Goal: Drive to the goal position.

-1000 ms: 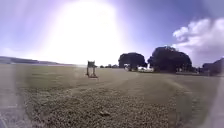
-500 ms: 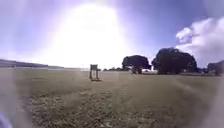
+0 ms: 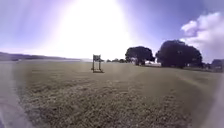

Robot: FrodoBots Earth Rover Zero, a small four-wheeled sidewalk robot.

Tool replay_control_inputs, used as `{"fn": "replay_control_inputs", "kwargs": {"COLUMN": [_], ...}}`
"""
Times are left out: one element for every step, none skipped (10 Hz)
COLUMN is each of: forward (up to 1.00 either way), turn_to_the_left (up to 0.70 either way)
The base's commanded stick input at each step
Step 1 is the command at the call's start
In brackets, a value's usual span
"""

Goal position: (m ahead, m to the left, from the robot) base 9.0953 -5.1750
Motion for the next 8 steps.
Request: {"fn": "replay_control_inputs", "kwargs": {"forward": [0.69,0.68,0.69,0.69,0.70,0.70,0.70,0.70], "turn_to_the_left": [0.00,0.00,0.00,0.00,-0.01,-0.03,-0.06,-0.10]}}
